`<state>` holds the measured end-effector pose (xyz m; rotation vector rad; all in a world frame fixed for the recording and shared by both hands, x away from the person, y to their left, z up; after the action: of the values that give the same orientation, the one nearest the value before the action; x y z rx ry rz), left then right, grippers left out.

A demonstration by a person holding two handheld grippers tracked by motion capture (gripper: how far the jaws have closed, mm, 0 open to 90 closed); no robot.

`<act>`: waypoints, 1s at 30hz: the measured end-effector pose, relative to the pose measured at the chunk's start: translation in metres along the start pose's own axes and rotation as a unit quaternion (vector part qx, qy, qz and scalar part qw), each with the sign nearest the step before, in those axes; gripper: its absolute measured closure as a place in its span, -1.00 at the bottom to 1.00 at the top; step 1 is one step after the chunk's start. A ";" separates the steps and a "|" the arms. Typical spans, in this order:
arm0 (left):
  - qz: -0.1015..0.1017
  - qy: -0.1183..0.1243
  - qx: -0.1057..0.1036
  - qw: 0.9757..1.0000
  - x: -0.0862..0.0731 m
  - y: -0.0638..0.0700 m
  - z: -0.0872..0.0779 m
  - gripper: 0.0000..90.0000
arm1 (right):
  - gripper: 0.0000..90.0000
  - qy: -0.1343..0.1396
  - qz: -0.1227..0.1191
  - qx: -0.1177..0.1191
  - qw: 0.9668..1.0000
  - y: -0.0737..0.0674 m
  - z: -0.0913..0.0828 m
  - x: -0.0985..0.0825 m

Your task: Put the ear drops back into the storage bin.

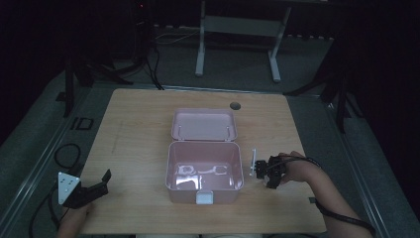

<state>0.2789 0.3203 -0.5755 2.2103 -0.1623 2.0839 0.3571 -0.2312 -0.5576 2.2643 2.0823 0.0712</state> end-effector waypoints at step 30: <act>0.000 -0.001 0.000 1.000 0.000 0.000 0.000 -0.99 | 0.32 0.004 -0.033 0.000 0.999 -0.031 -0.063 0.016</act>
<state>0.2790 0.3203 -0.5756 2.2127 -0.1614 2.0822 0.3232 -0.2119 -0.4971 2.1975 2.1586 0.0784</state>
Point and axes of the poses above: each handheld gripper's, and its own axes: z roughly forward along the jaws, x roughly out of its top, y roughly to its right, the point moved 6 cm from there along z, roughly forward along the jaws, and after that the axes turned 9 degrees about y, right-handed, at the moved point
